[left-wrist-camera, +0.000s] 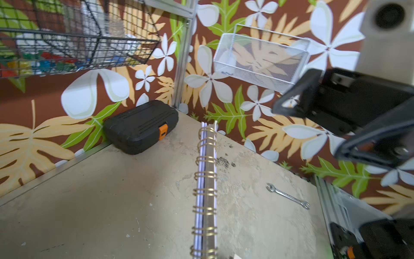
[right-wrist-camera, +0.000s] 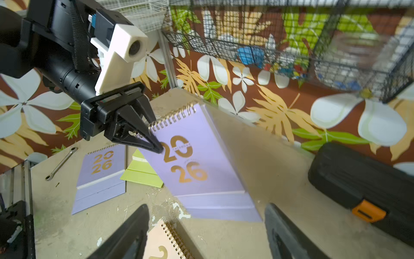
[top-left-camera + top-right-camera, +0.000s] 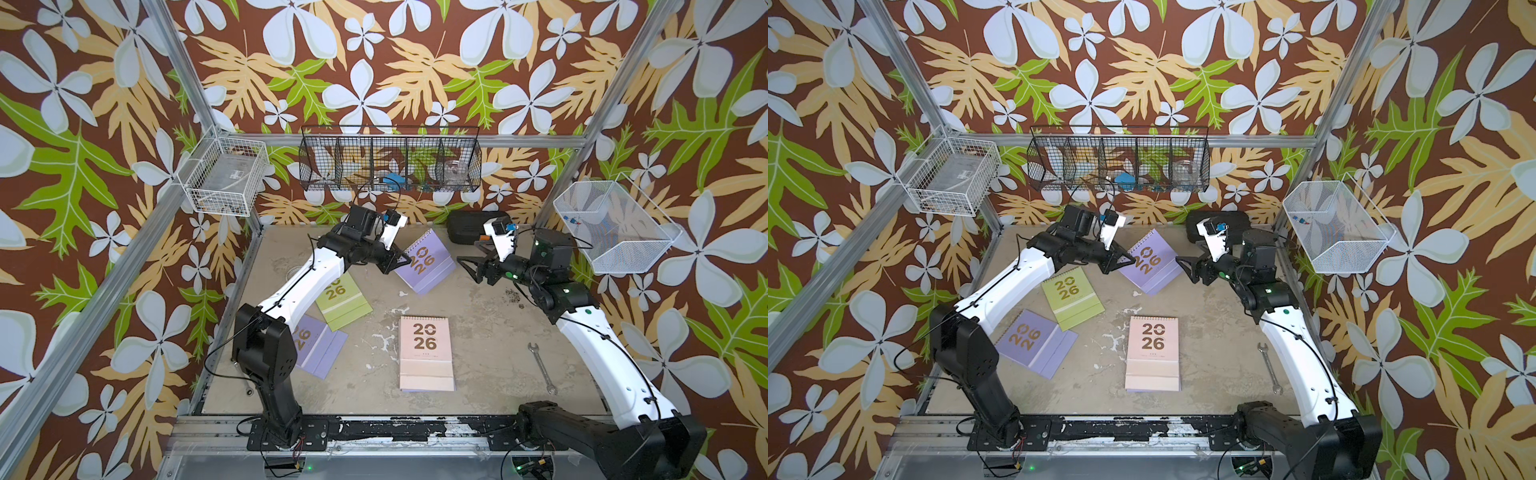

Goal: Stack the calendars
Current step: Place the calendar at the calendar.

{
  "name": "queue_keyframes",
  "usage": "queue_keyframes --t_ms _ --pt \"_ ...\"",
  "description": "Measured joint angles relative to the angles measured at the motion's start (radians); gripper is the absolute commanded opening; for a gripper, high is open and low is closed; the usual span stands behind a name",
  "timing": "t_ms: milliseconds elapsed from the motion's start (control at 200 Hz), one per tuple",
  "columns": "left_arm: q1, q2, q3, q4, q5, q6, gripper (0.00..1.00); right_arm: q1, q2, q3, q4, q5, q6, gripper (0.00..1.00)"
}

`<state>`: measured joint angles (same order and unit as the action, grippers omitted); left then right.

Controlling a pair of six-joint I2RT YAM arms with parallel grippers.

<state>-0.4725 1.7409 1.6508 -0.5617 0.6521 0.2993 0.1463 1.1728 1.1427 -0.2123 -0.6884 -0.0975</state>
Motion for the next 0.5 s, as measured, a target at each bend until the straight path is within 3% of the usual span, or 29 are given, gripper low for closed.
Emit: queue_keyframes --t_ms 280,500 --pt "0.005 -0.16 -0.111 -0.063 0.058 0.196 0.0 0.079 0.013 0.051 -0.023 -0.134 -0.116 0.78" --pt "0.005 -0.235 -0.153 -0.08 0.076 0.261 0.0 0.14 0.048 0.077 -0.063 -0.212 -0.142 0.72"
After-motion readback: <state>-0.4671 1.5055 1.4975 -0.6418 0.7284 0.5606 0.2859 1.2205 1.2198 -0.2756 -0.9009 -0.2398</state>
